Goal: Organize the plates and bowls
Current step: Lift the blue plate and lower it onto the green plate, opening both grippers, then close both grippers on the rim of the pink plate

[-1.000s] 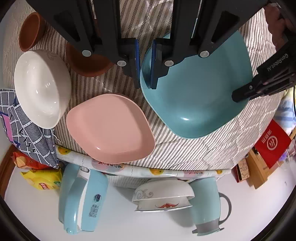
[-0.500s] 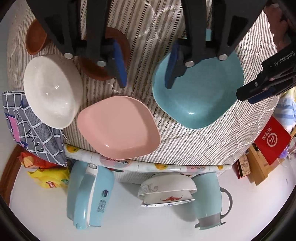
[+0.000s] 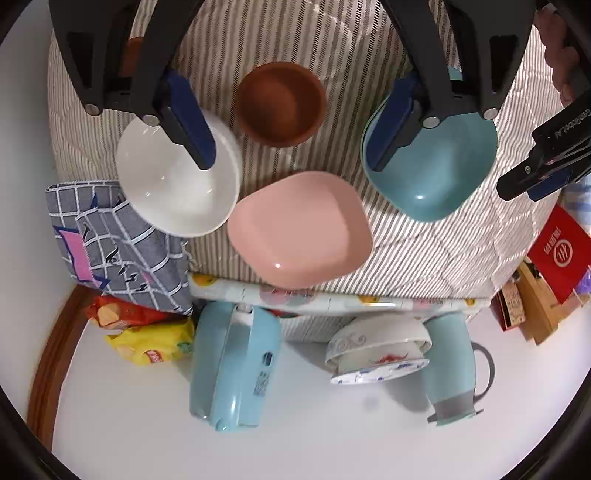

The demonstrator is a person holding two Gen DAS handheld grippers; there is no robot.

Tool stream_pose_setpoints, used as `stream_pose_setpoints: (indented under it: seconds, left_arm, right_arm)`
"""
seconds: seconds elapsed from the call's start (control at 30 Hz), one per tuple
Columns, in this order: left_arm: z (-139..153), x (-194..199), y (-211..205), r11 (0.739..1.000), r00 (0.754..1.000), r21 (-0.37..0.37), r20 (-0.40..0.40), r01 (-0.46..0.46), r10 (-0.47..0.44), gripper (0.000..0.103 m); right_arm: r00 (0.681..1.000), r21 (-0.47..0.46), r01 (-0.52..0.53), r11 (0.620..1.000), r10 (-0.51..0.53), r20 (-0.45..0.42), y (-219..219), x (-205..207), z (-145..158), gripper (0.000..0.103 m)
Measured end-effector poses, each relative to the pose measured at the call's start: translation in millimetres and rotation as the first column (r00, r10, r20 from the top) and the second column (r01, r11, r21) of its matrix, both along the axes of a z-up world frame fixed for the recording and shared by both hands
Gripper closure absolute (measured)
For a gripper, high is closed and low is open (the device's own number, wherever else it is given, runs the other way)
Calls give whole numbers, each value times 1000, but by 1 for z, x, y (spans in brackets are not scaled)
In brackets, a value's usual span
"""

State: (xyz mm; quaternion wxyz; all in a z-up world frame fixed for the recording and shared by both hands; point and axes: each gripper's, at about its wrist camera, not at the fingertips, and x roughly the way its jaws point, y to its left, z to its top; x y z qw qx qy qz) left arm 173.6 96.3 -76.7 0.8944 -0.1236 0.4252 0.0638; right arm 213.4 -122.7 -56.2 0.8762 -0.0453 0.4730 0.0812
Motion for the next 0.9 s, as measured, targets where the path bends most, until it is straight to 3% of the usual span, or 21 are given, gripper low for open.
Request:
stream_pose_setpoints:
  seconds: [0.17, 0.37, 0.53, 0.6, 0.9]
  left_arm:
    - [7, 12, -7, 1000, 1000, 11, -20, -16, 16, 25]
    - [12, 24, -9, 998, 1000, -53, 2, 31, -30, 24]
    - [20, 34, -19, 998, 998, 17, 36, 60, -61, 25]
    - [19, 42, -23, 995, 995, 13, 16, 96, -96, 25]
    - [12, 74, -25, 998, 998, 19, -19, 67, -67, 25]
  right_arm:
    - [999, 14, 17, 1000, -17, 32, -13, 6, 11, 15]
    - [998, 28, 36, 999, -37, 42, -29, 19, 12, 15]
    - [998, 76, 47, 996, -49, 27, -43, 36, 12, 15]
    - [998, 74, 48, 996, -50, 24, -45, 42, 12, 15]
    - [999, 37, 35, 999, -37, 39, -46, 71, 5, 15]
